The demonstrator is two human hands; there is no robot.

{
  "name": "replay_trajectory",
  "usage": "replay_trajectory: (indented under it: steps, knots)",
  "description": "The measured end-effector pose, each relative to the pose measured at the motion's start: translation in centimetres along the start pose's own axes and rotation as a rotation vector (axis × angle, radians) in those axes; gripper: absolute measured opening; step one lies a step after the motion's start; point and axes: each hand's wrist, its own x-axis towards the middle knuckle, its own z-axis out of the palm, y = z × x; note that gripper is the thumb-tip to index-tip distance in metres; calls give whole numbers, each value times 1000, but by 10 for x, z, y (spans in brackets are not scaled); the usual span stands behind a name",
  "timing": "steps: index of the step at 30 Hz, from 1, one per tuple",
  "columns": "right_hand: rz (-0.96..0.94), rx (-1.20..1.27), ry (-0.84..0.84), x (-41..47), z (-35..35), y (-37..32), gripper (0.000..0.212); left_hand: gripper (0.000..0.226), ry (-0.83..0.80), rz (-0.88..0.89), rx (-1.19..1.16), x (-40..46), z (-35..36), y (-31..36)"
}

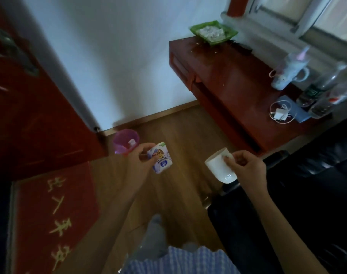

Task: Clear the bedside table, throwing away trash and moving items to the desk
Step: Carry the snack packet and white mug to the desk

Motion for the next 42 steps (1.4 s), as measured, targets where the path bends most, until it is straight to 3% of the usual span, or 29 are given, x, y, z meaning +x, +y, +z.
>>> replay_trajectory:
  steps: [6, 12, 24, 32, 42]
  knots:
    - [84, -41, 141, 54, 18, -22, 17, 32, -201, 45, -3, 106, 8, 16]
    - [125, -41, 227, 115, 20, -21, 14, 33, -285, 99, 57, 186, 44, 20]
    - [153, -63, 439, 279, -15, 10, 11, 29, -515, 166, 110, 364, 198, 75]
    - [270, -63, 534, 341, -51, 27, 9, 32, -678, 192, 110, 419, 299, 107]
    - [502, -91, 730, 354, -62, 45, 8, 31, -1021, 283, 186, 462, 416, 126]
